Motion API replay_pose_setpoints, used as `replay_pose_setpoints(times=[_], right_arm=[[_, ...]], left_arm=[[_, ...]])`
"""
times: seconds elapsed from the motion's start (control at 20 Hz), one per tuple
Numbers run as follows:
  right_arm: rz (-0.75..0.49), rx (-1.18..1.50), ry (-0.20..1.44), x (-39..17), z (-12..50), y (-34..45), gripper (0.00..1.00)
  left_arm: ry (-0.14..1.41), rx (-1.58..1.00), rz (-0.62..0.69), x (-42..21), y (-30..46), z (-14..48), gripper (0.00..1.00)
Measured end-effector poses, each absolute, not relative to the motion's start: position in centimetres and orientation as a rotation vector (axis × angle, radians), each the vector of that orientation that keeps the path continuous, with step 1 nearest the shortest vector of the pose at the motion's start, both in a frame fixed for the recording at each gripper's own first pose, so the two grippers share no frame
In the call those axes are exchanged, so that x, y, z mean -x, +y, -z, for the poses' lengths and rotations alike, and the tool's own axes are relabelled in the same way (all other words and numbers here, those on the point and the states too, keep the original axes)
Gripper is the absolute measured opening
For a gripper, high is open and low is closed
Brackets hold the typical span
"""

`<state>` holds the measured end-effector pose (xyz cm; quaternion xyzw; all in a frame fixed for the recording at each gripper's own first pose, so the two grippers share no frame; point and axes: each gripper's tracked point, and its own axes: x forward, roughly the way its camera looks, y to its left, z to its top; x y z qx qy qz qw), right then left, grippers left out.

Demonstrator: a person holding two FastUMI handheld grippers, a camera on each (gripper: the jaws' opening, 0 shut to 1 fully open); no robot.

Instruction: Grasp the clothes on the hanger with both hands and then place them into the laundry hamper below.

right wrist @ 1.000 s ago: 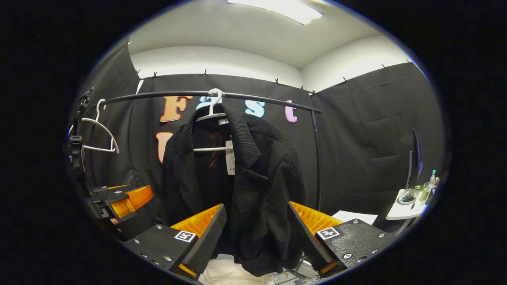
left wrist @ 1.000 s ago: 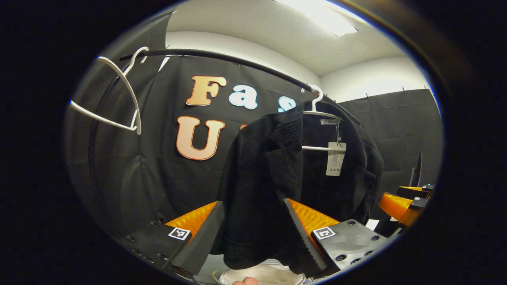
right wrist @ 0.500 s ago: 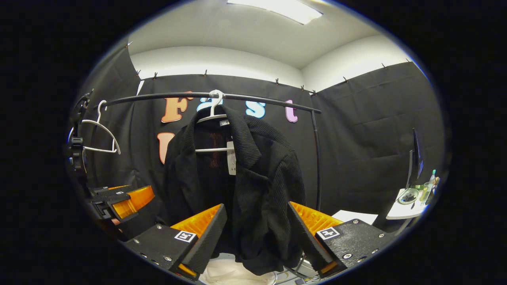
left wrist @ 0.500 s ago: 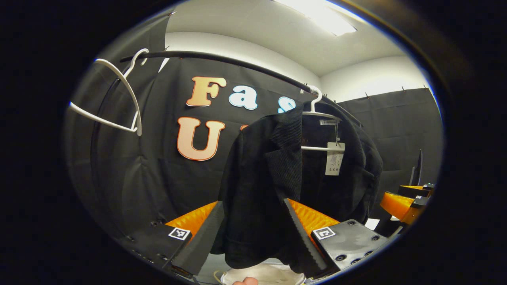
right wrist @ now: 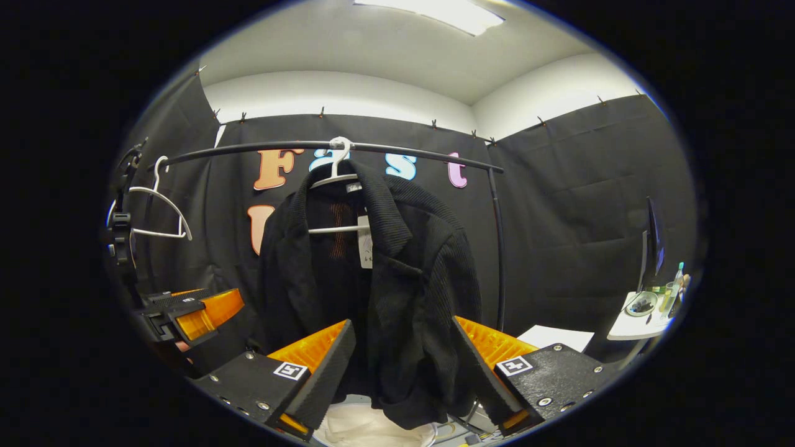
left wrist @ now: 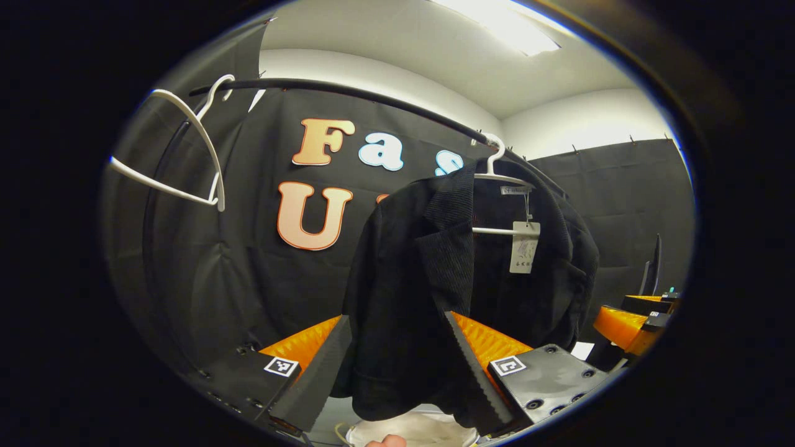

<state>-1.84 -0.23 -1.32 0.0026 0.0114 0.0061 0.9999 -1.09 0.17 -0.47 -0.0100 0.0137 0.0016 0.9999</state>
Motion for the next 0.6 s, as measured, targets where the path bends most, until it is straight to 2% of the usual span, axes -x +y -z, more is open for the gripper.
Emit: replay_pose_setpoints(times=[0.45,0.5,0.6], right_arm=[[-0.027,-0.007,0.034,1.73,1.64,0.06,0.95],[-0.029,-0.005,0.032,1.72,1.55,0.09,0.95],[-0.036,-0.004,0.029,1.24,1.29,0.21,0.95]], left_arm=[[0.037,0.028,-0.008,0.64,0.40,0.84,1.00],[0.036,0.029,-0.003,0.65,0.31,0.81,0.96],[0.034,0.031,0.014,0.45,-0.13,0.62,1.00]])
